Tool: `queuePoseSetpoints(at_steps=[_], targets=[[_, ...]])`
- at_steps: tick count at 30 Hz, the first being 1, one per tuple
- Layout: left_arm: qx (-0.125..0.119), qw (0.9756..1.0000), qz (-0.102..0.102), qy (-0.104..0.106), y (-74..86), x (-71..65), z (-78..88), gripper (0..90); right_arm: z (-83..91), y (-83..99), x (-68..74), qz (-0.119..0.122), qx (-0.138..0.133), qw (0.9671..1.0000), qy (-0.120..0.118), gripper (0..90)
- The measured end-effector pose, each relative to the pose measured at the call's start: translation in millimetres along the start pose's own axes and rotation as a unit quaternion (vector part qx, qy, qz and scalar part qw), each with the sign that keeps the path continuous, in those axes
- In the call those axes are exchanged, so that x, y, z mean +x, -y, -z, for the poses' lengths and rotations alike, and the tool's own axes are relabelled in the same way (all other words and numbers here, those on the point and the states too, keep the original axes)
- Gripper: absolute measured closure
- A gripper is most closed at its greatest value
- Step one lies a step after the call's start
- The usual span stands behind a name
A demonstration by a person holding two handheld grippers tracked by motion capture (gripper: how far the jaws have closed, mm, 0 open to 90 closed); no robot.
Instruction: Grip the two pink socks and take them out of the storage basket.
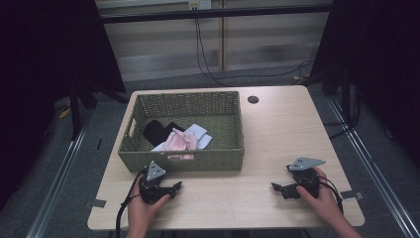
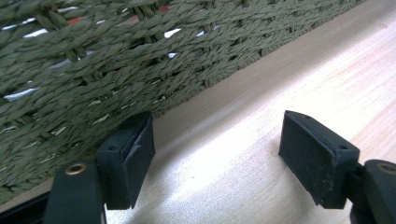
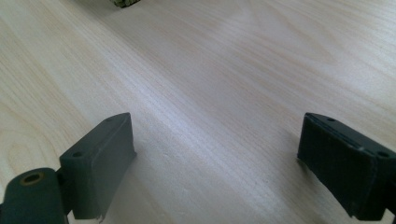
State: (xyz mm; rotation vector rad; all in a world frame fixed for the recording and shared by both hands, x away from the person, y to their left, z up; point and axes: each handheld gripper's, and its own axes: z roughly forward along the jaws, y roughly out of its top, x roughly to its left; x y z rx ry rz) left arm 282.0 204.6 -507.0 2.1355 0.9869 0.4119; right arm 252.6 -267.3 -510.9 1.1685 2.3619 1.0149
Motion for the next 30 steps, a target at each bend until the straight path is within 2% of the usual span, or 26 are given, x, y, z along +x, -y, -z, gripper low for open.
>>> queuePoseSetpoints(at_steps=[7, 8, 12, 13, 14, 16, 17, 21, 22, 25, 30], targets=[[0.0, 1.0, 0.003, 0.002, -0.2, -1.4, -0.3, 25.2, 0.1, -0.1, 0.0, -0.001, 0.0, 1.0, 0.0, 10.0], [0.006, 1.0, -0.001, 0.004, -1.3, -1.2, 0.2, 24.4, 0.1, 0.0, 0.1, -0.001, 0.0, 1.0, 0.0, 10.1], [0.026, 0.999, 0.009, 0.034, -7.8, -2.6, 2.5, 24.8, 0.0, 0.0, 0.0, 0.0, 0.0, 1.0, 0.0, 10.0], [0.026, 0.999, 0.009, 0.034, -7.8, -2.6, 2.5, 25.0, 0.0, 0.0, -0.1, 0.0, 0.0, 1.0, 0.0, 10.0], [0.038, 0.9979, 0.006, 0.053, -12.5, -4.8, 4.5, 25.2, 0.0, 0.0, 0.0, 0.0, 0.0, 1.0, 0.0, 10.1], [0.043, 0.9973, 0.001, 0.06, -14.9, -6.2, 5.6, 25.2, 0.1, 0.0, 0.0, -0.001, 0.001, 1.0, 0.0, 10.1], [0.055, 0.9954, -0.006, 0.078, -19.4, -8.3, 8.1, 25.1, 0.1, 0.0, 0.0, -0.001, 0.0, 1.0, 0.0, 10.0], [0.071, 0.9922, -0.013, 0.101, -28.0, -13.2, 13.4, 25.0, 0.1, 0.0, 0.0, -0.001, 0.0, 1.0, 0.0, 10.0], [0.079, 0.9914, -0.021, 0.103, -30.9, -14.0, 15.1, 25.0, 0.0, 0.0, 0.0, 0.0, 0.0, 1.0, 0.0, 10.0], [0.084, 0.9897, -0.029, 0.112, -38.1, -15.7, 19.8, 24.9, 0.0, -0.1, 0.0, 0.0, 0.0, 1.0, 0.0, 10.0], [0.093, 0.9879, -0.032, 0.12, -46.3, -14.0, 24.4, 24.9, 0.0, -0.1, 0.0, -0.001, 0.0, 1.0, 0.0, 10.0]])
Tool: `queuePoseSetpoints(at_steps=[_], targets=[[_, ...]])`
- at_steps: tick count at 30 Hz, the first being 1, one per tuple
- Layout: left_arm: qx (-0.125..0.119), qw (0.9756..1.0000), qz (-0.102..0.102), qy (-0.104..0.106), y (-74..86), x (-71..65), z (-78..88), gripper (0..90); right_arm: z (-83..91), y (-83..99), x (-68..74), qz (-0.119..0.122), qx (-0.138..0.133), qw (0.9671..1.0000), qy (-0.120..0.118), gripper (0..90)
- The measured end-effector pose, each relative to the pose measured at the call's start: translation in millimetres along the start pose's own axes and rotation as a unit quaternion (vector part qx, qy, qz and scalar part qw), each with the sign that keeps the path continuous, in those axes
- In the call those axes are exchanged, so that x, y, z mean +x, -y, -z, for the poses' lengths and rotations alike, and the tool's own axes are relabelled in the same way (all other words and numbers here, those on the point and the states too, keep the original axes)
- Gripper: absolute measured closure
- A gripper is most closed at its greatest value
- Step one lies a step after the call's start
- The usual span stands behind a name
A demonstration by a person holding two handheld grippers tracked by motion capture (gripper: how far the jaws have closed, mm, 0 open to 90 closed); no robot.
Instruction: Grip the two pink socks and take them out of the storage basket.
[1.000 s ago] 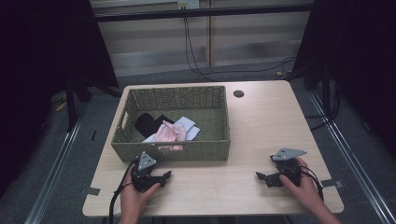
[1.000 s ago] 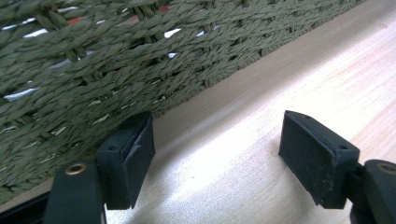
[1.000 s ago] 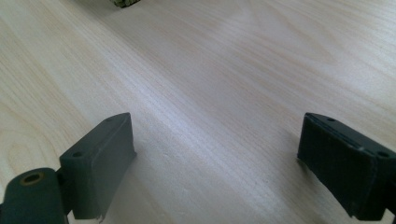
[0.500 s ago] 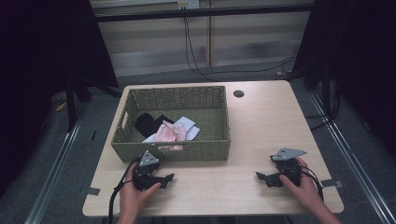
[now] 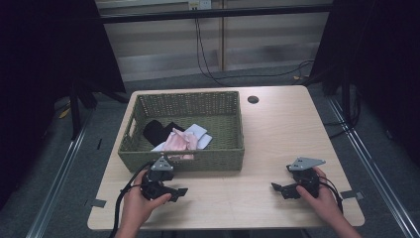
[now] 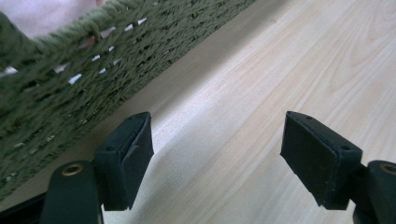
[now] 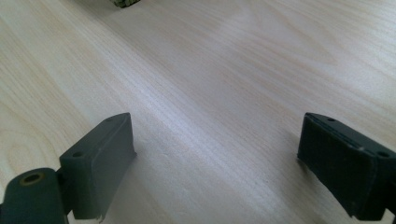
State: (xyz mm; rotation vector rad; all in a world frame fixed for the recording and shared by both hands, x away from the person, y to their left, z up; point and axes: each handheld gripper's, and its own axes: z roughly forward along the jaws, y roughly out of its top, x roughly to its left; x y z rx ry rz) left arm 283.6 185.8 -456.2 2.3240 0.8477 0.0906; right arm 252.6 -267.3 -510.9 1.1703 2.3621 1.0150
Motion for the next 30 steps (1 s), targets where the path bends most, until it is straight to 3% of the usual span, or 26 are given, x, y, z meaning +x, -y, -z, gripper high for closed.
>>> queuePoseSetpoints(at_steps=[6, 13, 30], targets=[[0.03, 0.9994, -0.01, 0.01, -11.0, 2.5, 9.7, 25.4, 0.0, 0.0, 0.0, 0.0, 0.0, 1.0, 0.0, 10.0], [0.037, 0.9992, -0.01, 0.012, -20.1, 3.6, 20.0, 25.9, 0.0, 0.0, 0.0, 0.0, 0.0, 1.0, 0.0, 10.1], [0.055, 0.9976, -0.005, 0.042, -46.1, 6.8, 40.5, 26.6, 0.0, 0.0, -0.1, 0.0, 0.0, 1.0, 0.0, 10.1]])
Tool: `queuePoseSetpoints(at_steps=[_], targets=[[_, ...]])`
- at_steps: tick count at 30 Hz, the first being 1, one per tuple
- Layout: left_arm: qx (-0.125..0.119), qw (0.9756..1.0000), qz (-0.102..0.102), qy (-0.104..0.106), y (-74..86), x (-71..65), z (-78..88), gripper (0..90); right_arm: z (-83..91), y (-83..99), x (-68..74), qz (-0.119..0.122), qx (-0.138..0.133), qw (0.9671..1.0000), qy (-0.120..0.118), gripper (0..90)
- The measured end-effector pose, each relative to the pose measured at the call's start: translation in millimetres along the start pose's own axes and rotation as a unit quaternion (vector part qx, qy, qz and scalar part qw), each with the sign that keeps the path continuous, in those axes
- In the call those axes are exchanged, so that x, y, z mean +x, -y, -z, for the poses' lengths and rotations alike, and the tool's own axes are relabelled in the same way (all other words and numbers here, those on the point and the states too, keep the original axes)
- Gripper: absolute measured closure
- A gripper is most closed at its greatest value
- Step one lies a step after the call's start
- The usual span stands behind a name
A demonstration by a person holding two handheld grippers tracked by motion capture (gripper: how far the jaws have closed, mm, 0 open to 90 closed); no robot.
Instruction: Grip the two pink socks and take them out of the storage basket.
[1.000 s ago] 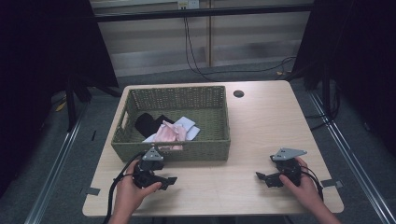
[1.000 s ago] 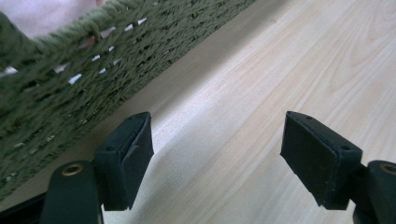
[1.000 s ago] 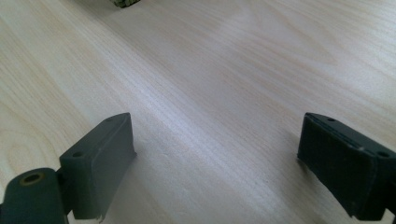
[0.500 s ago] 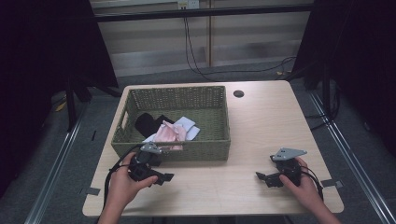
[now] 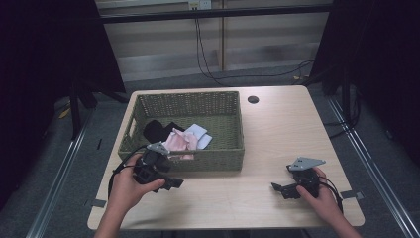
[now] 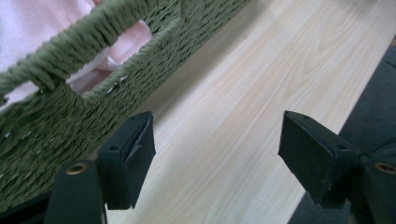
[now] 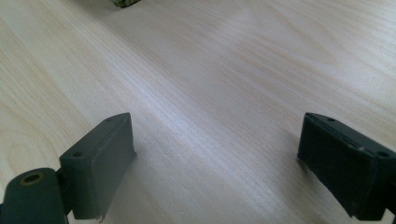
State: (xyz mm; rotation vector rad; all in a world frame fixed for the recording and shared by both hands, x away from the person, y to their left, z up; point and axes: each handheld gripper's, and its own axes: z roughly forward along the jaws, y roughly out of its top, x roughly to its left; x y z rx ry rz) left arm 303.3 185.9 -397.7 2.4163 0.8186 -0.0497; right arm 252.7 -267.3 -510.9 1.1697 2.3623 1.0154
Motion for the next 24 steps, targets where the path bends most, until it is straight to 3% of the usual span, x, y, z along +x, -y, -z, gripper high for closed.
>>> queuePoseSetpoints(at_steps=[14, 24], targets=[[0.019, 0.9997, -0.005, 0.016, -24.0, -0.2, 19.9, 26.4, 0.0, 0.0, 0.0, 0.0, 0.0, 1.0, 0.0, 10.0], [0.014, 0.9998, 0.009, 0.015, -48.1, 7.0, 38.5, 26.8, 0.0, 0.0, 0.0, 0.0, 0.0, 1.0, 0.0, 10.0]])
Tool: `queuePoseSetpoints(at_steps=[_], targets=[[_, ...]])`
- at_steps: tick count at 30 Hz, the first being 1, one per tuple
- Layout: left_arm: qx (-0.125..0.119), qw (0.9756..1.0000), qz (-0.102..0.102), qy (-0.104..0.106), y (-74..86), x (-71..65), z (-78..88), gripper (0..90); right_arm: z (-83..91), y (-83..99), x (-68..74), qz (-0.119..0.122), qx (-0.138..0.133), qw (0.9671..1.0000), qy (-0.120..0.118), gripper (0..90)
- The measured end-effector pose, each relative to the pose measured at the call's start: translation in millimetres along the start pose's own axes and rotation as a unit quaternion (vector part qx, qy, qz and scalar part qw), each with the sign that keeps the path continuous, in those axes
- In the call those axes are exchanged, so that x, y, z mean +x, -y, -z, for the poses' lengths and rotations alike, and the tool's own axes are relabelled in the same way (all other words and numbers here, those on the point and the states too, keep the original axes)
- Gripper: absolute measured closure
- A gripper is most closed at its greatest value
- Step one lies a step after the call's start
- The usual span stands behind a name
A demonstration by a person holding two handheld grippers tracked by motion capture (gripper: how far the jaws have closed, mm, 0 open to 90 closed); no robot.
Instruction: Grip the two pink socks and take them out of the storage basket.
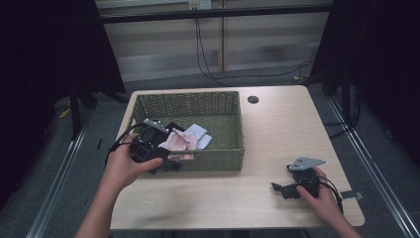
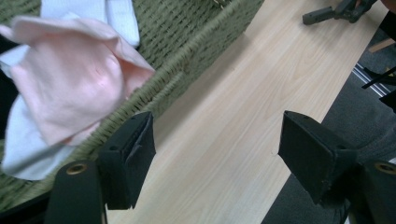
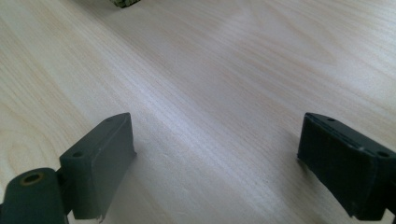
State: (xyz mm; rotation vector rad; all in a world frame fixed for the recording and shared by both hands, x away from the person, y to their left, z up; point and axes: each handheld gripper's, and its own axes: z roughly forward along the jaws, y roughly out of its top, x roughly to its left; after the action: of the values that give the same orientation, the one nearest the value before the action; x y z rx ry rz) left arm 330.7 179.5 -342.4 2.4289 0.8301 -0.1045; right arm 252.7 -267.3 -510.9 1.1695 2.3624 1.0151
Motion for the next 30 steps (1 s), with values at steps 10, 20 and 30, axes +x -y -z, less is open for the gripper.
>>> queuePoseSetpoints(at_steps=[10, 20, 30], targets=[[-0.009, 0.9999, 0.01, 0.004, -17.1, 13.9, 8.6, 27.4, 0.0, 0.0, 0.0, 0.0, 0.0, 1.0, 0.0, 10.0], [-0.021, 0.9991, 0.028, -0.024, -34.2, 37.5, 10.5, 28.2, 0.0, 0.0, 0.0, 0.0, 0.0, 1.0, 0.0, 10.0], [-0.032, 0.9956, 0.07, -0.053, -46.8, 68.4, -14.6, 29.3, 0.0, -0.1, 0.2, -0.002, 0.0, 1.0, 0.0, 10.1]])
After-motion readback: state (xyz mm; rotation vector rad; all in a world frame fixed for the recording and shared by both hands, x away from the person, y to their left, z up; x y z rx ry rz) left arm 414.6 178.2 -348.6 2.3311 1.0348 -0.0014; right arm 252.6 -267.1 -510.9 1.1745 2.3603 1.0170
